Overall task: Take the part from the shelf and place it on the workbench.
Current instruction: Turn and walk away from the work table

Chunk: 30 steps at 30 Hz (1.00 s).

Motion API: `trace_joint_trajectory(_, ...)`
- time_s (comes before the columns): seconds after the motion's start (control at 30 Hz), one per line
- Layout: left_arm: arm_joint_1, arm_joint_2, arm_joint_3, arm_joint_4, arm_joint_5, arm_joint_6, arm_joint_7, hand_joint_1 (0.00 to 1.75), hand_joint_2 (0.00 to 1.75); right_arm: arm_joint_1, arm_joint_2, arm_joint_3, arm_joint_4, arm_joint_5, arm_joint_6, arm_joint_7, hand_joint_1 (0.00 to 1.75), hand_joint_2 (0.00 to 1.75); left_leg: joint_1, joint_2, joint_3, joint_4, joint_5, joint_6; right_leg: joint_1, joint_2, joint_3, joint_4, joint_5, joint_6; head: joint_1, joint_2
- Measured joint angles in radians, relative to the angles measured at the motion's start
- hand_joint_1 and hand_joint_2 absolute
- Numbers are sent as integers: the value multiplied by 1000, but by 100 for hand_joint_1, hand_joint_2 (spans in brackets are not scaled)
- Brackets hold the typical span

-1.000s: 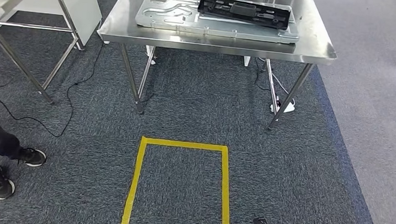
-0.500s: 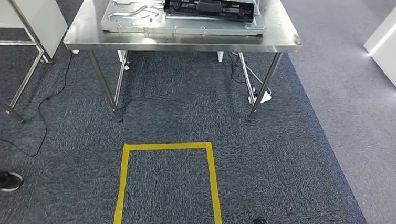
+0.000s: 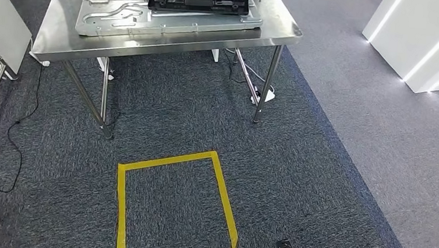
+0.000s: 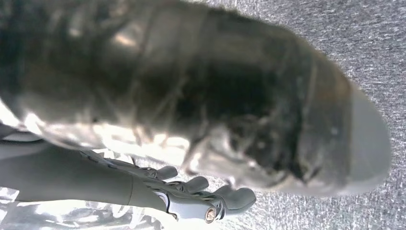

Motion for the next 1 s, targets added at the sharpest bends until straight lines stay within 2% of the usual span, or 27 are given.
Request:
trace_joint_trajectory(0.03,1,0,0,0,2,1,1,0,44,-2,0,0,0,0,1,0,0,0,-1,7,1,-2,-1,-3,4,-4,3,-12,-2,-5,0,0)
trace_joint_trajectory(0.07,1,0,1,0,3,3,1,0,87,-2,0,0,0,1,2,1,0,0,-1,13,3,-5,-1,-6,5,5,2,-15,1,-7,0,0)
trace_joint_trajectory(0.1,1,1,1,1,5,6,2,0,131,-1,0,0,0,3,4,2,0,0,-3,19,6,-9,-1,-10,1,13,5,-21,4,-10,0,0)
trace_joint_trajectory(0.13,1,1,1,1,5,8,2,0,175,0,0,0,0,5,8,3,0,0,-3,14,9,-8,-4,-15,-4,21,10,-30,8,-12,0,0)
trace_joint_trajectory(0.2,3,2,1,1,4,14,-1,0,175,1,0,1,0,13,19,7,0,0,-3,-18,-5,32,-36,-25,-14,37,22,-51,19,-17,-1,0)
trace_joint_trajectory(0.23,4,2,1,1,3,16,-3,0,175,1,1,3,0,17,24,9,0,0,-1,-38,-27,82,-64,-30,-17,46,25,-56,22,-19,-1,0)
trace_joint_trajectory(0.3,5,1,1,1,-3,22,-9,0,175,3,3,7,0,25,36,12,0,0,2,-53,-86,208,-119,-39,-17,65,25,-56,23,-22,-1,0)
trace_joint_trajectory(0.33,5,1,1,1,-7,25,-11,0,175,5,4,10,1,29,44,13,0,0,4,-54,-104,245,-124,-43,-17,77,24,-54,23,-21,-1,0)
trace_joint_trajectory(0.37,4,2,1,1,-12,27,-13,0,175,8,5,13,1,33,53,14,0,0,6,-55,-106,248,-110,-46,-18,89,24,-51,23,-20,-1,0)
trace_joint_trajectory(0.4,4,2,0,1,-16,28,-14,0,175,11,6,16,1,36,61,15,0,0,9,-59,-91,212,-78,-50,-20,102,24,-47,21,-18,-1,0)
trace_joint_trajectory(0.43,4,1,-1,1,-19,29,-14,0,175,12,7,19,2,39,68,15,0,0,14,-70,-63,150,-40,-54,-22,116,22,-40,19,-15,-1,0)
trace_joint_trajectory(0.47,5,0,-2,1,-22,29,-15,0,175,12,8,21,2,41,72,15,0,0,20,-92,-37,88,-15,-57,-23,130,16,-29,15,-9,-1,0)
trace_joint_trajectory(0.53,5,-3,-3,1,-24,29,-16,0,175,12,9,24,2,45,76,15,0,0,26,-126,-9,19,5,-48,-23,153,0,-12,12,3,-1,0)
trace_joint_trajectory(0.57,4,-4,-3,1,-25,29,-16,0,175,14,9,25,2,47,78,15,0,0,24,-130,-8,16,1,-39,-23,162,-6,-9,14,9,0,0)
trace_joint_trajectory(0.6,3,-5,-3,1,-26,29,-16,0,175,16,9,26,2,50,81,15,0,0,22,-121,-8,16,3,-29,-24,171,-10,-9,17,15,0,0)
trace_joint_trajectory(0.63,2,-6,-3,1,-27,29,-16,0,175,20,9,27,3,52,84,16,0,0,22,-111,-8,13,7,-22,-24,167,-13,-6,16,19,0,0)
trace_joint_trajectory(0.67,1,-6,-3,1,-27,29,-16,0,175,23,9,29,4,53,88,16,0,0,22,-101,-7,9,10,-15,-24,149,-19,7,7,23,1,0)
trace_joint_trajectory(0.7,2,-6,-3,1,-26,29,-16,0,175,24,9,31,4,54,91,17,0,0,23,-90,-6,5,13,-9,-23,124,-34,37,-11,27,2,0)
trace_joint_trajectory(0.77,4,-6,-3,1,-25,29,-15,0,175,25,12,34,5,57,94,18,0,0,21,-67,-7,2,14,-1,-25,74,-87,147,-69,34,3,0)
trace_joint_trajectory(0.8,5,-5,-3,1,-25,28,-15,0,175,25,14,36,5,59,96,18,0,0,19,-55,-8,2,14,1,-28,65,-116,209,-94,37,3,0)
trace_joint_trajectory(0.83,5,-4,-3,1,-24,28,-15,0,175,27,15,37,5,60,98,18,0,0,18,-43,-8,2,12,2,-30,60,-136,250,-105,39,3,0)
trace_joint_trajectory(0.87,5,-4,-3,1,-25,28,-14,0,175,29,16,37,5,62,101,18,0,0,17,-32,-8,2,11,3,-31,58,-139,258,-98,40,3,0)
trace_joint_trajectory(0.9,5,-3,-3,1,-25,28,-14,0,175,31,16,38,6,63,104,18,0,0,16,-20,-6,2,9,2,-32,54,-121,224,-73,38,3,0)
trace_joint_trajectory(0.93,5,-3,-3,1,-26,28,-14,0,175,31,16,38,6,65,107,18,0,0,16,-10,-4,2,7,1,-31,43,-87,161,-40,35,3,0)
trace_joint_trajectory(1.0,5,-3,-3,1,-27,27,-13,0,175,28,16,40,5,68,109,18,0,0,13,7,0,2,2,-6,-20,2,-22,34,3,23,3,0)
